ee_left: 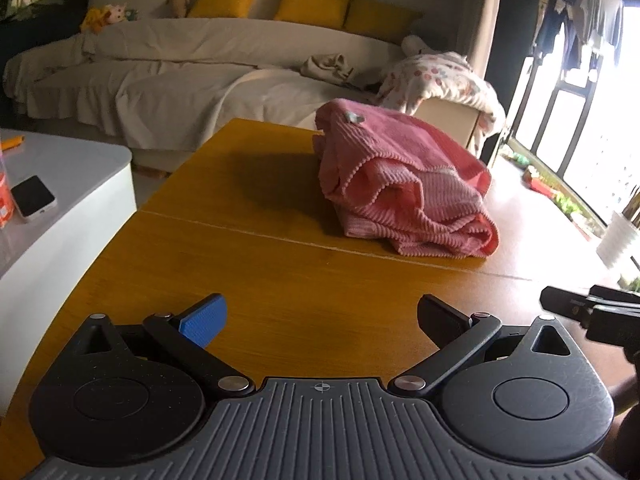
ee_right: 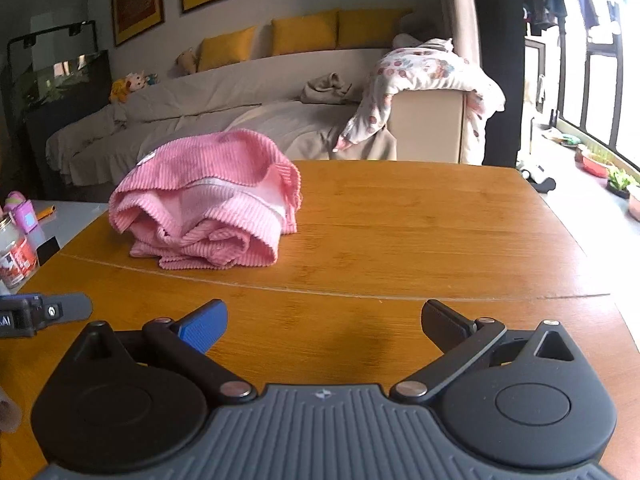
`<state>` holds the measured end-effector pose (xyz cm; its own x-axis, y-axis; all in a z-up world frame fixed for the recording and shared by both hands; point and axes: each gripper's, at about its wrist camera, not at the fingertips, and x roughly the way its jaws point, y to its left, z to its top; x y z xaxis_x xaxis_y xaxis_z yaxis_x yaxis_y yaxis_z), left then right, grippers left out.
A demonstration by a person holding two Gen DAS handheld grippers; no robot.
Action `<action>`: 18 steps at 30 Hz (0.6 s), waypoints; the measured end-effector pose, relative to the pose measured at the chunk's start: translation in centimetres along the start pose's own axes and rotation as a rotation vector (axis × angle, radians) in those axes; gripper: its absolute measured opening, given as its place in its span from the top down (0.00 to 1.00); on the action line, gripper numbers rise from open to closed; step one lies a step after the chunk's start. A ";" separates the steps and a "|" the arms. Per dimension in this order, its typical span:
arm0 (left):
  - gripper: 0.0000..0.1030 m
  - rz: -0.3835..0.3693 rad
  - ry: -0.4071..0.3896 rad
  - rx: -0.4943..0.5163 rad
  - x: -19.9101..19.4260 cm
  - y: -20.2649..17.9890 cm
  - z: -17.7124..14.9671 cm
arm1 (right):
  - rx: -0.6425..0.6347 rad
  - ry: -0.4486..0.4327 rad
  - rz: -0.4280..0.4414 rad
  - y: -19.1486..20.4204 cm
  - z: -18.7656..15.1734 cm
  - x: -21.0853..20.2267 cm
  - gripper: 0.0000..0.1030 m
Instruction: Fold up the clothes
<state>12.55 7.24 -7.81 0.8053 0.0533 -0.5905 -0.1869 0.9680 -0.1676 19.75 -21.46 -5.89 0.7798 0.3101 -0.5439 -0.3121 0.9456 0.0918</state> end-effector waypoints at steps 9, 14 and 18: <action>0.00 0.003 0.002 0.008 0.5 -0.2 0.0 | -0.018 -0.012 0.017 0.2 0.0 -0.2 0.00; 0.00 0.004 0.005 0.009 0.3 -0.1 0.0 | -0.007 -0.007 0.023 0.1 -0.1 -0.1 0.00; 0.00 0.004 0.005 0.009 0.1 -0.1 -0.1 | 0.002 -0.003 0.029 0.0 -0.1 -0.1 0.00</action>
<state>12.61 7.11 -7.94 0.8016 0.0563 -0.5952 -0.1852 0.9700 -0.1576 19.64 -21.55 -5.90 0.7723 0.3373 -0.5383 -0.3334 0.9365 0.1086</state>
